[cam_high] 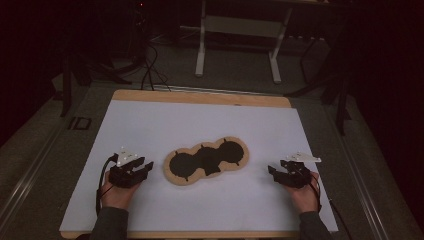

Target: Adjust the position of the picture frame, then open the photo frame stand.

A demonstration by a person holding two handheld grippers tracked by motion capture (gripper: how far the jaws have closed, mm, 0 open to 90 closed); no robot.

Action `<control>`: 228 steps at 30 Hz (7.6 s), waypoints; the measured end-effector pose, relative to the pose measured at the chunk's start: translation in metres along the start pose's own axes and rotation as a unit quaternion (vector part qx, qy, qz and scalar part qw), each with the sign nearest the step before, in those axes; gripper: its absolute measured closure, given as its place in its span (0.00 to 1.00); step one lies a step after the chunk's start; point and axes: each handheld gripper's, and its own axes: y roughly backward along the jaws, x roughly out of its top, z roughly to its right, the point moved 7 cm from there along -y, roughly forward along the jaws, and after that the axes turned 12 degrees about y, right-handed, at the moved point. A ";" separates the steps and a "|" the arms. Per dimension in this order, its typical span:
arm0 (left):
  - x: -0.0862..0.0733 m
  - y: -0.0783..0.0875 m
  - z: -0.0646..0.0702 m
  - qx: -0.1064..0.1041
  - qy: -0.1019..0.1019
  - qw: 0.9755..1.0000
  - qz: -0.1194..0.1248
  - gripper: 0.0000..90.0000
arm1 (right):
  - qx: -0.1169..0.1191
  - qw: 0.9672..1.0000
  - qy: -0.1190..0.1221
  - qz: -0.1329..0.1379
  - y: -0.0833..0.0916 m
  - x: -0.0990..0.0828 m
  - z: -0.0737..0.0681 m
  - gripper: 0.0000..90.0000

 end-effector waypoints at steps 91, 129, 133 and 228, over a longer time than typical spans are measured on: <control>-0.044 -0.020 0.082 -0.103 -0.177 0.972 -0.114 1.00 | 0.037 0.999 0.026 0.029 -0.048 0.071 -0.042 1.00; -0.029 -0.036 0.067 -0.062 -0.149 0.981 -0.107 1.00 | 0.045 0.997 0.063 -0.017 -0.065 0.071 -0.067 0.97; -0.026 -0.039 0.065 -0.061 -0.138 0.983 -0.106 1.00 | 0.049 0.996 0.064 -0.023 -0.063 0.070 -0.071 0.97; 0.001 -0.030 0.089 -0.107 -0.102 0.989 -0.022 0.70 | 0.010 0.999 0.030 0.008 -0.017 0.024 -0.039 0.71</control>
